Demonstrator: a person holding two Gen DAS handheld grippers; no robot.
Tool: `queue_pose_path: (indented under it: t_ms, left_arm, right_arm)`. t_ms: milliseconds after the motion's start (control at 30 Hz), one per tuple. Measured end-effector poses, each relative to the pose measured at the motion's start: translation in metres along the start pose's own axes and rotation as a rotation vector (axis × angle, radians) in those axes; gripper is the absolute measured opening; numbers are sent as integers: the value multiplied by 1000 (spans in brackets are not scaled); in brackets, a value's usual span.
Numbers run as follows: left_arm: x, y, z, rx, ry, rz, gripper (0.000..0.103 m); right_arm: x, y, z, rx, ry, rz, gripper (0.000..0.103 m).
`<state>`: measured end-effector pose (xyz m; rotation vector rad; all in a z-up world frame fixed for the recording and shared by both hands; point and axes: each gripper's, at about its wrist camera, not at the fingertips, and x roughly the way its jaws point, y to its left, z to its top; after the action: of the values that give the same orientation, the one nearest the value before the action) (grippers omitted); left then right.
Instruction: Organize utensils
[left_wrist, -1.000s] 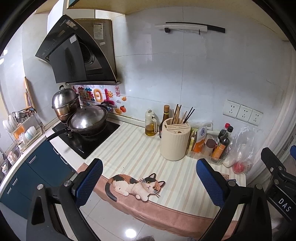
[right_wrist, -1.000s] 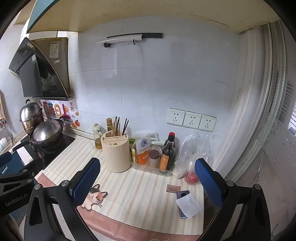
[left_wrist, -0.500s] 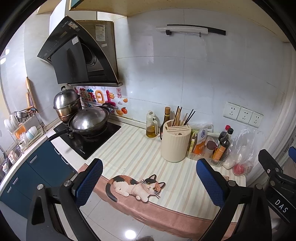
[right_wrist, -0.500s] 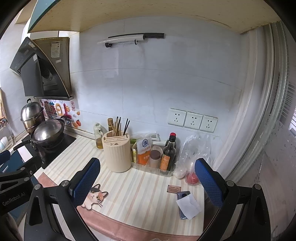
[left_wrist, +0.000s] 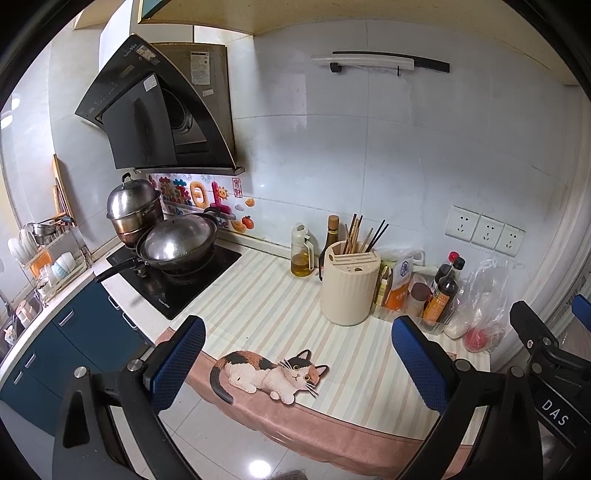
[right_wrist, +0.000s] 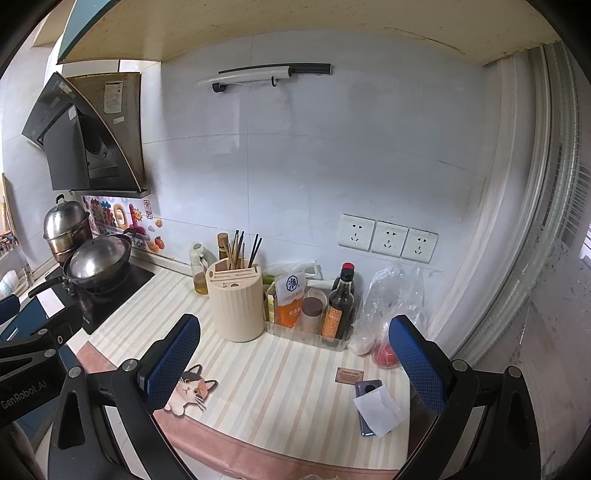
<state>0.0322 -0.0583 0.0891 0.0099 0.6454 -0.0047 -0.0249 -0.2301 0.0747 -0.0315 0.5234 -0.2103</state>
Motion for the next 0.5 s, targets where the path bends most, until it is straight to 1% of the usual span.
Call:
queue_pose_path:
  t_ms: [500]
  left_arm:
    - [0, -5, 6, -2, -5, 6, 103]
  right_arm:
    - [3, -3, 3, 2, -3, 3, 103]
